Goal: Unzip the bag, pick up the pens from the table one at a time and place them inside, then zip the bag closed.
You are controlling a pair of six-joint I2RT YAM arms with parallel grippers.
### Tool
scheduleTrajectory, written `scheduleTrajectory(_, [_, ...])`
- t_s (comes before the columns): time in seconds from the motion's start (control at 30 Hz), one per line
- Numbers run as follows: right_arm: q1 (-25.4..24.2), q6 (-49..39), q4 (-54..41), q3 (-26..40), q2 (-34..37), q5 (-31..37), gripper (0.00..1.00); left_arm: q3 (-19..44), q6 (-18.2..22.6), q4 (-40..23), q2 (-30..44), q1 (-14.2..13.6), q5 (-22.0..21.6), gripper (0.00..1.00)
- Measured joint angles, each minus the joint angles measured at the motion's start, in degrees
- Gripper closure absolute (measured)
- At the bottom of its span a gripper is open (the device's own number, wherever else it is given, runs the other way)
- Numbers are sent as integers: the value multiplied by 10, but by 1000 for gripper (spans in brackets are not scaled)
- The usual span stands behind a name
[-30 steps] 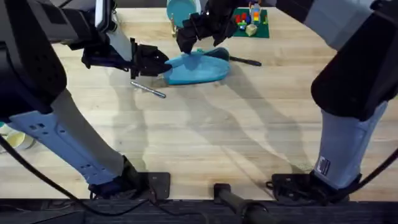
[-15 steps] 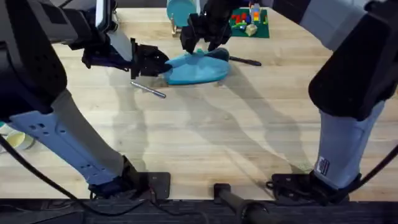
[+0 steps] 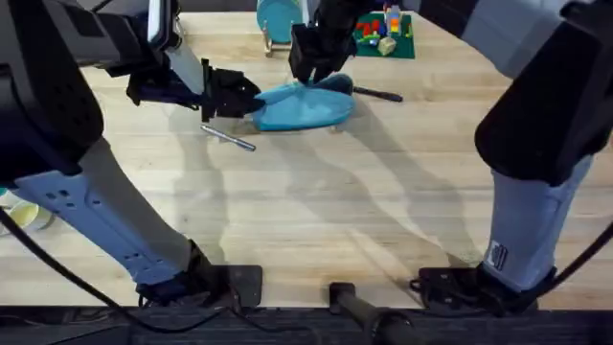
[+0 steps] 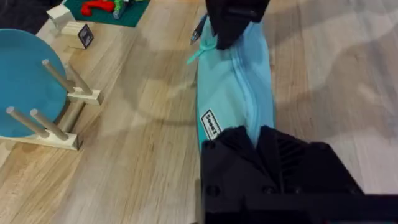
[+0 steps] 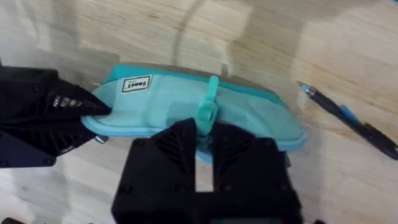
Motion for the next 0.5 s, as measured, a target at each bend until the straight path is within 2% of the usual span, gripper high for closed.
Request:
scheduleTrajectory(0.1, [0,-2,1,0,0,0,957,0,0,0,0,0,0,959])
scheduleTrajectory(0.5, [0,-18,3,0,0,0,972,0,0,0,0,0,-1,959])
